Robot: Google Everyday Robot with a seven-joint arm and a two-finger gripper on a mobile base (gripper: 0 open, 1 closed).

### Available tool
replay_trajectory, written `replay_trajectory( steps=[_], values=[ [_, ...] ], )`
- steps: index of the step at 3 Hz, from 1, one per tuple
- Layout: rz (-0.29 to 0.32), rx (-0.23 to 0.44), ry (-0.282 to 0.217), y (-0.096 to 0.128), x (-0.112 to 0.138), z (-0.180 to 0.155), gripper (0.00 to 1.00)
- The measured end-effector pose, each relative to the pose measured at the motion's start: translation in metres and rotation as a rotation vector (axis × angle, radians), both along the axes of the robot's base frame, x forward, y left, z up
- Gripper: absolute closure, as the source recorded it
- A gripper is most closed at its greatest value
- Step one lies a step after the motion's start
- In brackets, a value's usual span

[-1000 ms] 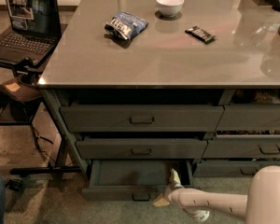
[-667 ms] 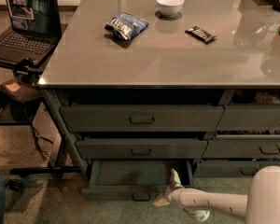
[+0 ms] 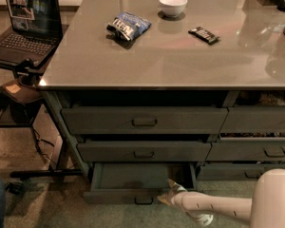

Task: Open bottom drawer

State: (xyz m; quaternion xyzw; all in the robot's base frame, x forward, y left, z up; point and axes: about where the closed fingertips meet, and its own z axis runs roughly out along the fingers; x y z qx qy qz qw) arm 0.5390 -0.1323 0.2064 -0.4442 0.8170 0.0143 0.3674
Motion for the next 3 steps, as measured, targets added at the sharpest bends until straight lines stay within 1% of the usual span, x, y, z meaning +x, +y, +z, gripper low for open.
replay_trajectory(
  steps=[2, 3],
  values=[
    [0.0, 0.0, 0.0, 0.0, -0.0001, 0.0, 0.89],
    [-0.009, 0.007, -0.012, -0.0001, -0.0088, 0.0019, 1.0]
  ],
)
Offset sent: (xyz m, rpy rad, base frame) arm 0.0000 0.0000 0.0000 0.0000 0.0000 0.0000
